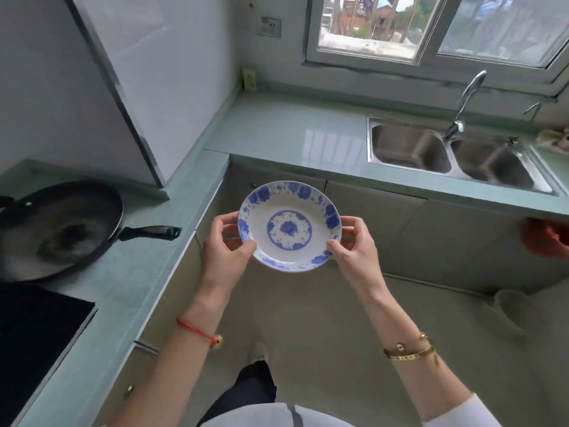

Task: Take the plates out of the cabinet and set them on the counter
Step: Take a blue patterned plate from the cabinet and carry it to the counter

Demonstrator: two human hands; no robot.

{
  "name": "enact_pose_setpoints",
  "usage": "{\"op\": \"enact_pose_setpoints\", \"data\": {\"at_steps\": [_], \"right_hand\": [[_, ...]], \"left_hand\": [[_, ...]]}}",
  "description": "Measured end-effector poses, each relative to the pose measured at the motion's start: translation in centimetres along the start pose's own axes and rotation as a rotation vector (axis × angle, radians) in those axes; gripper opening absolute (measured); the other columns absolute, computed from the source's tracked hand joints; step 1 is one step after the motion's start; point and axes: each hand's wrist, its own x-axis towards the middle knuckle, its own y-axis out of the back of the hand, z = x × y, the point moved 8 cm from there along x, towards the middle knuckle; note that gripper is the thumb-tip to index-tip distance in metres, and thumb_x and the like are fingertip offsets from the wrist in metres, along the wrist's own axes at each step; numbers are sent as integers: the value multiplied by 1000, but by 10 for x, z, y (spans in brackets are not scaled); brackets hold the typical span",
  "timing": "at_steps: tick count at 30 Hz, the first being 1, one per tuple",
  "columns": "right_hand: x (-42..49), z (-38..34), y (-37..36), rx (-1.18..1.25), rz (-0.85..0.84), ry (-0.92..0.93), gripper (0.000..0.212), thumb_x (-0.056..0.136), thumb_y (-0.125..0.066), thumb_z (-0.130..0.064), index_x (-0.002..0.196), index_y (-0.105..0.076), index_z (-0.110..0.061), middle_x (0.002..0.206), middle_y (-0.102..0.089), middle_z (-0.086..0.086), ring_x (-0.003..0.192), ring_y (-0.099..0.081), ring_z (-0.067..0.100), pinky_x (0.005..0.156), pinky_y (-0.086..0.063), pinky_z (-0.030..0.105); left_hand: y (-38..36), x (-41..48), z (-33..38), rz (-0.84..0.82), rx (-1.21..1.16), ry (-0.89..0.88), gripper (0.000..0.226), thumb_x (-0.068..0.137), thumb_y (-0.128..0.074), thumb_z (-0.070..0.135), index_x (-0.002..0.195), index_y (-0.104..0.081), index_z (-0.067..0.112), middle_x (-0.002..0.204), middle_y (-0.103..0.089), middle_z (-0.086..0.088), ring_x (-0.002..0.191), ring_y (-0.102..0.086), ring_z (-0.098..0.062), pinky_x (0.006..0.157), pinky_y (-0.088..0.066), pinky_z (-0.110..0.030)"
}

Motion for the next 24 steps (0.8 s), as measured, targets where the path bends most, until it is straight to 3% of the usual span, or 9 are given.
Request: {"op": "enact_pose_setpoints", "data": {"at_steps": [4, 9, 14, 17, 20, 24], "right_hand": [[90, -9, -20, -4, 49, -21, 38, 82, -60, -2, 117, -56, -15, 99, -66, -5, 92, -66, 10, 79, -61, 35], [191, -6, -35, 8, 111, -71, 38, 81, -60, -3, 117, -58, -15, 97, -67, -5, 91, -65, 12, 79, -59, 33], [299, -2, -51, -8, 94, -75, 37, 83, -60, -3, 117, -56, -14, 99, -63, -3, 86, -63, 11, 63, -54, 18], [369, -3, -62, -34, 53, -59, 38, 86, -61, -5, 121, -52, -14, 106, -60, 2, 84, -63, 10, 61, -57, 20], [439, -6, -72, -75, 13, -39, 38, 88, -62, -6, 123, -50, -14, 107, -59, 2, 80, -61, 4, 54, -56, 16], [534, -4, -91, -86, -73, -46, 38, 89, -61, -6, 124, -49, -15, 109, -59, 4, 81, -65, 9, 54, -57, 17]], "left_hand": [[-26, 98, 15, 7, 21, -23, 45, 80, -67, -3, 116, -59, 23, 102, -65, 14, 84, -61, 15, 92, -58, -46], [-69, 201, 22, -31, 47, 7, 47, 82, -66, -4, 116, -58, 26, 114, -67, -4, 102, -66, -18, 93, -57, -51], [-106, 302, 25, -14, 79, 23, 47, 81, -67, -4, 122, -60, 19, 115, -68, -5, 90, -66, -13, 92, -57, -50], [-127, 361, 27, 6, 97, 43, 51, 81, -68, -2, 128, -58, 17, 123, -65, -6, 99, -66, -24, 92, -57, -50], [-150, 417, 30, 11, 104, 60, 55, 82, -69, -2, 131, -56, 18, 127, -62, -7, 103, -66, -26, 90, -59, -49], [-180, 495, 31, 45, 82, 92, 56, 81, -70, -6, 132, -55, 14, 128, -62, -10, 101, -67, -27, 86, -61, -49]]}}
